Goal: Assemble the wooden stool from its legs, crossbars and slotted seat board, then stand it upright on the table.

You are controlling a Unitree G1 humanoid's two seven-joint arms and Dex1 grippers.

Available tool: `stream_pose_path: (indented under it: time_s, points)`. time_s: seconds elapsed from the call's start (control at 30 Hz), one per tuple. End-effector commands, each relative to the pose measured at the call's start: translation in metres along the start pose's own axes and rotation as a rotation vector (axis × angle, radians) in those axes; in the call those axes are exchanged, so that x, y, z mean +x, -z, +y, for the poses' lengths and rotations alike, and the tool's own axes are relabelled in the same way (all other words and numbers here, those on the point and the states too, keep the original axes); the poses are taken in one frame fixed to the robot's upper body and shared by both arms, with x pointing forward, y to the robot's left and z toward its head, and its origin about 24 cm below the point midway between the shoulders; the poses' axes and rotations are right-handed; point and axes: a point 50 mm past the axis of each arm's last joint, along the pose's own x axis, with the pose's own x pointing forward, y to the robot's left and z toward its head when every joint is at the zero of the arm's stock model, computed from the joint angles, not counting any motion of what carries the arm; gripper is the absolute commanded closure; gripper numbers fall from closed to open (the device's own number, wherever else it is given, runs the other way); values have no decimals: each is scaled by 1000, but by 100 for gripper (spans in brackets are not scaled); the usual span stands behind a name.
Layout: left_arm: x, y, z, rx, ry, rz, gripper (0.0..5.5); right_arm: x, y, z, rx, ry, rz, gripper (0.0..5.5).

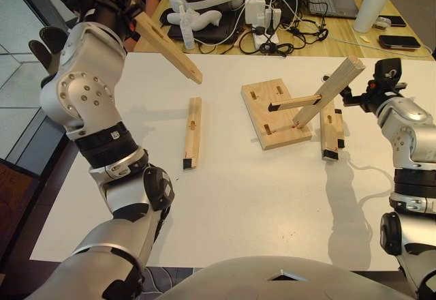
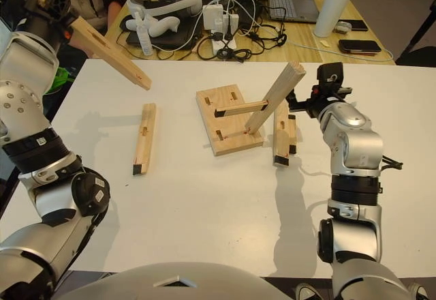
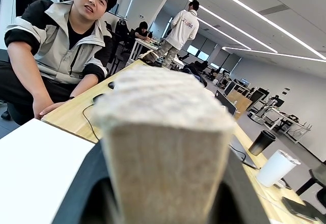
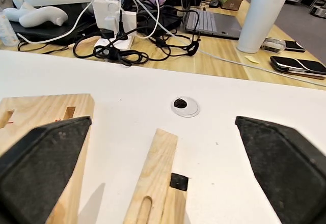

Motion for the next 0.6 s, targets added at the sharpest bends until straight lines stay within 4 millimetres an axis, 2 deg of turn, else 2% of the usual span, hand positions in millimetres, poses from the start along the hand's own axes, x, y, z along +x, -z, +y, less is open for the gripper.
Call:
stream_pose_path:
  time_s: [0.03,0.27,0.37,0.5,0.6]
  points:
    - [0,-9,2,88,-11,-39,449,1,-5,15,20,-66,-1,10]
    - [3,-20,7,260,-26,-102,449,0,-4,56,65,-197,23,10]
    - [4,-21,8,271,-27,-109,449,4,-9,67,70,-222,13,10]
    - [2,-7,6,251,-8,-85,449,9,-18,72,50,-238,-10,10]
    - [-5,16,15,219,-24,-33,449,11,-20,69,24,-226,-15,10]
